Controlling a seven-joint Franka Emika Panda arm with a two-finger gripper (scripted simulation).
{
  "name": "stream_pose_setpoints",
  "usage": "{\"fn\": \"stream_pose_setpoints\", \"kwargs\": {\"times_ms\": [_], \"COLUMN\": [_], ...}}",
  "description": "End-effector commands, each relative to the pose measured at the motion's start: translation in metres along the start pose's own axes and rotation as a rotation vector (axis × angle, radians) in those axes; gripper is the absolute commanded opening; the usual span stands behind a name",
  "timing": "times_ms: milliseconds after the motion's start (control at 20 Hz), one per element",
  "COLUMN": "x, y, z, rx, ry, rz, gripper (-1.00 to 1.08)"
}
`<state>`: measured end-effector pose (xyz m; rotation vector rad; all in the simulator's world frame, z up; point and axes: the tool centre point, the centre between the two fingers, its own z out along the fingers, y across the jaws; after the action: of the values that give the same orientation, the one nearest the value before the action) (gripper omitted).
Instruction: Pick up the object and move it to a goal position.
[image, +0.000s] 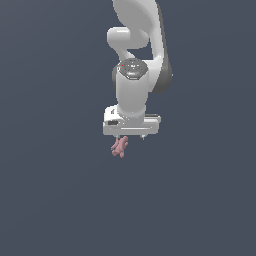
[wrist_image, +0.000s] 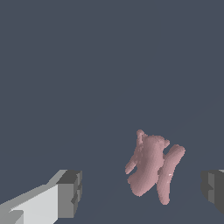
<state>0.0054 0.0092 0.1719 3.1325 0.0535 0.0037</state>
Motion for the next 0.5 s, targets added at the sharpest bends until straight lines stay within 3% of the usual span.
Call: {"fn": "stream_pose_setpoints", "kwargs": {"times_ms": [0,450], "x": [0.0,-0.0022], "y": [0.0,-0.0079], "z": [0.0,-0.0033], "rx": [0.0,-0.022], "ry": [0.0,0.007], "rz": [0.0,-0.043], "gripper": [1.0,1.0]}}
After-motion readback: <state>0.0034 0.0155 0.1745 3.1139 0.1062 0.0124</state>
